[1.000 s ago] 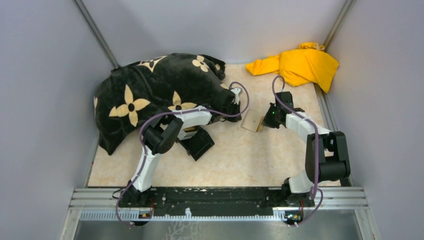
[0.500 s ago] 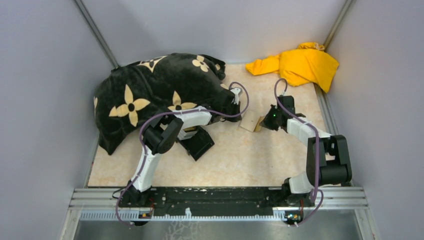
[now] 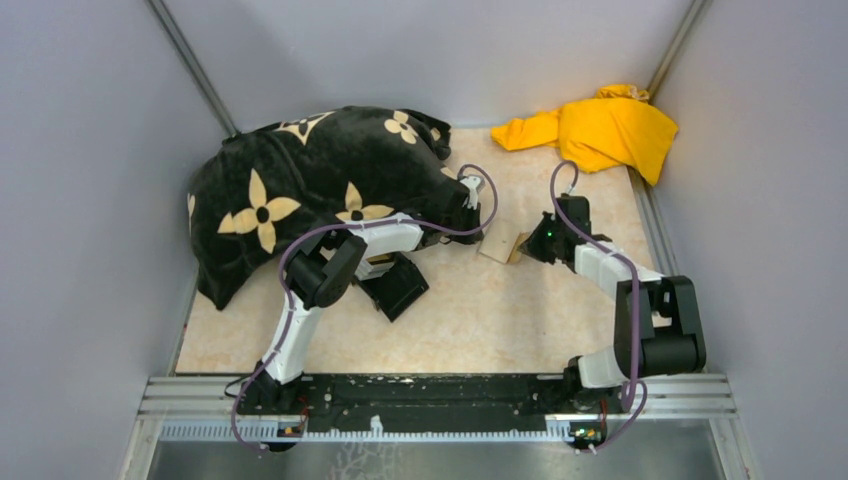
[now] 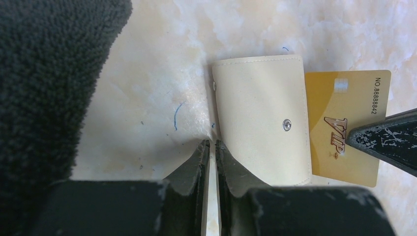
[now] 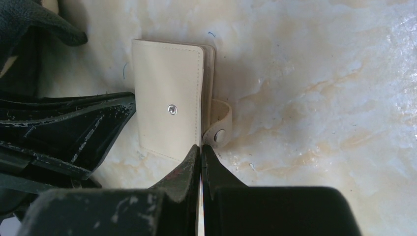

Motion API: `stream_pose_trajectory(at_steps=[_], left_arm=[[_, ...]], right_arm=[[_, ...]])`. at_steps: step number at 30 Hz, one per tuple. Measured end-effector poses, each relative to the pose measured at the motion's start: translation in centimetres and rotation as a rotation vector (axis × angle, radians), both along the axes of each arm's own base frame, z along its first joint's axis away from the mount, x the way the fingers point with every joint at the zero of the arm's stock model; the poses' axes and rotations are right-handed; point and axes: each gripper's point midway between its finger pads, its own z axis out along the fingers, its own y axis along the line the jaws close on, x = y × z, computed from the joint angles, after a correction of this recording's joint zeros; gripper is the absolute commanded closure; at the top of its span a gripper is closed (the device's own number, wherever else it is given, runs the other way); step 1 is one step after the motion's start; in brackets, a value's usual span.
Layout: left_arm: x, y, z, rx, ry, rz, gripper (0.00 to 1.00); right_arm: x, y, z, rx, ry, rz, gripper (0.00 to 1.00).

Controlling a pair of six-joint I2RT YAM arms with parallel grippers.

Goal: Put the credit cards into the card holder
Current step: Open the card holder at the center of the board.

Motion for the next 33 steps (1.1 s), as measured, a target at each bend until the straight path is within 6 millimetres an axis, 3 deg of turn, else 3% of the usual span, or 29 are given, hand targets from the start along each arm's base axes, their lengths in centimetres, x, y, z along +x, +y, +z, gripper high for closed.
stream_pose_trajectory(at_steps=[11,21,33], left_arm=[[0.0,0.0,0.0,-0.004,-0.001,0.001,0.86],[0.0,0.0,0.0,-0.005,-0.001,0.002,0.86],[0.0,0.0,-0.1,-0.004,-0.001,0.002,0.86]], right_arm=[[0.1,0.1,-0.1,0.036,-0.056,-0.027,1.0],[0.9,0.4,1.4,0.06,-0.123,-0.024,1.0],[0.7,0.4,1.0,0.059,-0.119,-0.018,1.0]])
